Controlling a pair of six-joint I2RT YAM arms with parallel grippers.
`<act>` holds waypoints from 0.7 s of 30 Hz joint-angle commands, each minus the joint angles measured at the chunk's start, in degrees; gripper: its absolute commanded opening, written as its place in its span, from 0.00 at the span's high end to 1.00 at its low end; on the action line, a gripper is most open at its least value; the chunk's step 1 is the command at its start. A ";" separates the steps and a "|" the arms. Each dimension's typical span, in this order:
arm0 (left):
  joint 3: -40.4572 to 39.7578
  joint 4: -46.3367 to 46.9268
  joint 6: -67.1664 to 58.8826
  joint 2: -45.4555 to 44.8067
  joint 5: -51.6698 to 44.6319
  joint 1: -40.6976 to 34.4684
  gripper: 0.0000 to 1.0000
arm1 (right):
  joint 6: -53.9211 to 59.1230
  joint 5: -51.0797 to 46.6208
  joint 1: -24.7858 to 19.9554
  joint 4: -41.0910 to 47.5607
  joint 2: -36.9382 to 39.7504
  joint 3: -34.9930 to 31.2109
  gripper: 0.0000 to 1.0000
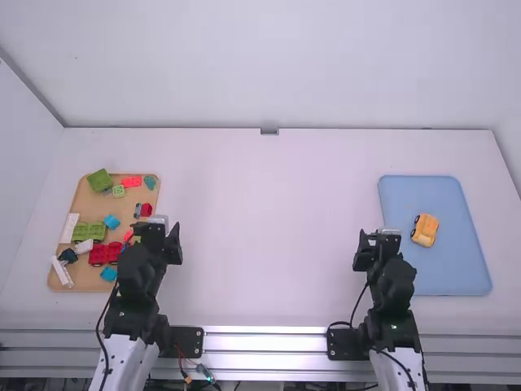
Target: Assemble lego blocks to make yellow taxi
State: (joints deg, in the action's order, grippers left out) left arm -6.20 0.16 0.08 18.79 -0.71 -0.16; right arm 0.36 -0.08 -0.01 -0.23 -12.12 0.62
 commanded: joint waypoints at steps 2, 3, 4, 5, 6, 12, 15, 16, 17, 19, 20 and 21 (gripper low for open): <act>4.44 -0.16 -0.08 -4.55 0.71 0.16 0.70 | -0.36 0.08 0.01 0.23 4.55 -0.62 0.71; 5.62 -0.16 -0.08 -5.73 0.71 0.16 0.72 | -0.36 0.08 0.01 0.23 5.68 -0.62 0.73; 6.20 -0.16 -0.08 -6.59 0.71 0.16 0.74 | -0.36 0.08 0.01 0.23 6.50 -0.62 0.74; 6.20 -0.16 -0.08 -7.70 0.71 0.16 0.76 | -0.36 0.08 0.01 0.23 7.56 -0.62 0.76; 6.20 -0.16 -0.08 -8.77 0.71 0.16 0.78 | -0.36 0.08 0.01 0.23 8.59 -0.62 0.78; 6.20 -0.16 -0.08 -13.76 0.71 0.16 0.87 | -0.36 0.08 0.01 0.23 12.12 -0.62 0.86; 6.20 -0.16 -0.08 -15.99 0.71 0.16 0.90 | -0.36 0.08 0.01 0.23 12.12 -0.62 0.90; 6.20 -0.16 -0.08 -16.74 0.71 0.16 0.92 | -0.36 0.08 0.01 0.23 12.12 -0.62 0.91; 6.20 -0.16 -0.08 -17.46 0.71 0.16 0.93 | -0.36 0.08 0.01 0.23 12.12 -0.62 0.93; 6.20 -0.16 -0.08 -18.49 0.71 0.16 0.95 | -0.36 0.08 0.01 0.23 12.12 -0.62 0.94; 6.20 -0.16 -0.08 -18.79 0.71 0.16 0.96 | -0.36 0.08 0.01 0.23 12.12 -0.62 0.96; 6.20 -0.16 -0.08 -18.79 0.71 0.16 0.97 | -0.36 0.08 0.01 0.23 12.12 -0.62 0.97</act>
State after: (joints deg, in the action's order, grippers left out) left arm -0.54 -0.23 0.08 0.56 -0.27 -0.16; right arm 0.14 0.16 -0.01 -0.38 -0.47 0.62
